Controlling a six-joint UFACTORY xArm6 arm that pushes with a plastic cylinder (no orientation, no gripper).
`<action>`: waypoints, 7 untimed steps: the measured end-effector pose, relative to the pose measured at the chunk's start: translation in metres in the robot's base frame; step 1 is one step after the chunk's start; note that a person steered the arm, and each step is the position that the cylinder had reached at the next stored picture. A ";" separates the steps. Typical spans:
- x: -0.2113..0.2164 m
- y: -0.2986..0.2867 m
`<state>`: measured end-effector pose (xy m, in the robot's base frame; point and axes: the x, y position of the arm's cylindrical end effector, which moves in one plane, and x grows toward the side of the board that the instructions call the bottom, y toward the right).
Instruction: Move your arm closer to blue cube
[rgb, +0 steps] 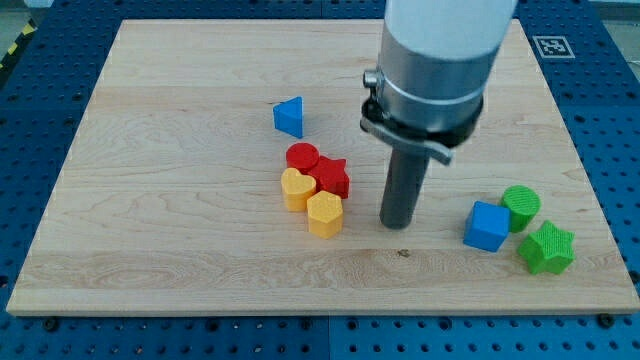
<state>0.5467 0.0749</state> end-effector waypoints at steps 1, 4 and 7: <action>0.017 0.002; 0.040 0.083; 0.031 0.103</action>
